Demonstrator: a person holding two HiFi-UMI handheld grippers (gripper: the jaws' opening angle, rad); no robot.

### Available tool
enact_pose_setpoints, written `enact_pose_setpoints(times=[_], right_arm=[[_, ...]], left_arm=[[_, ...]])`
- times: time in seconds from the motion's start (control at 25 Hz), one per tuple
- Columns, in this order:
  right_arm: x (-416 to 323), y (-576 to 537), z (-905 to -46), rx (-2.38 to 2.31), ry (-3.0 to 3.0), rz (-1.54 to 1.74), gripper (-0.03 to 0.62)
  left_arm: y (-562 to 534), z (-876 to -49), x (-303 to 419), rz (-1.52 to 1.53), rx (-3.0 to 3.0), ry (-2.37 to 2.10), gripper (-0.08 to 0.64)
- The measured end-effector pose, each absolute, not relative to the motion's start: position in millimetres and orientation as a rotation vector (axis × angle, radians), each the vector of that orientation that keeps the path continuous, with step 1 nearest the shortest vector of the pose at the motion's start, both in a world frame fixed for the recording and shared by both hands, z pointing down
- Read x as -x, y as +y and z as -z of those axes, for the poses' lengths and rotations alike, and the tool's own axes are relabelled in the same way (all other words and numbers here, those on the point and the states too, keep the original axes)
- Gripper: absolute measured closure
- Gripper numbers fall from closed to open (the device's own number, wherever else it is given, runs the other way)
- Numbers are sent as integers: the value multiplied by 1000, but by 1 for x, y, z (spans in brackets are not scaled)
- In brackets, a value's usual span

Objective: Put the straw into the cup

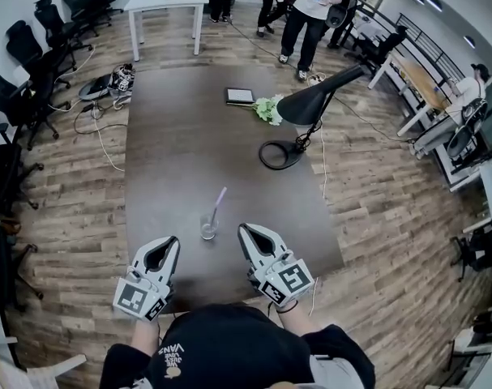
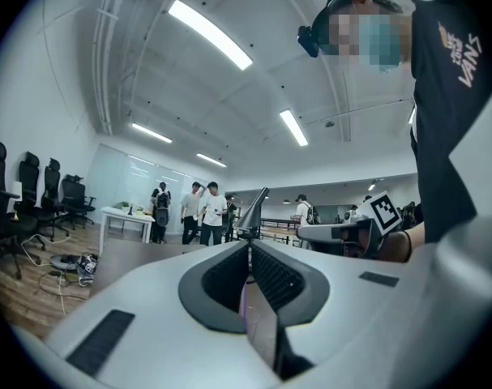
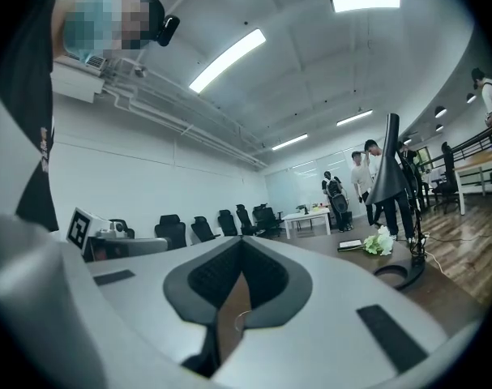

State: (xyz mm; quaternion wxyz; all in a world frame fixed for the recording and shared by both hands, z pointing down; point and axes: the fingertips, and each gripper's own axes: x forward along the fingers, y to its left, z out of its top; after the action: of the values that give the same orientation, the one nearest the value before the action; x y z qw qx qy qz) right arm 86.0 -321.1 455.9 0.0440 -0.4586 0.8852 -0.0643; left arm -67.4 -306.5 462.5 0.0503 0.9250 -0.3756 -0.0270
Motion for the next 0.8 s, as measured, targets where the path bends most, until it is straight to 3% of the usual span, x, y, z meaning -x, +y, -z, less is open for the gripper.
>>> enact_pose_setpoints(times=[0.8], right_arm=[[-74, -314, -455, 1358, 2744, 186, 576]], left_arm=[[-302, -465, 73, 82, -2820, -1143, 538]])
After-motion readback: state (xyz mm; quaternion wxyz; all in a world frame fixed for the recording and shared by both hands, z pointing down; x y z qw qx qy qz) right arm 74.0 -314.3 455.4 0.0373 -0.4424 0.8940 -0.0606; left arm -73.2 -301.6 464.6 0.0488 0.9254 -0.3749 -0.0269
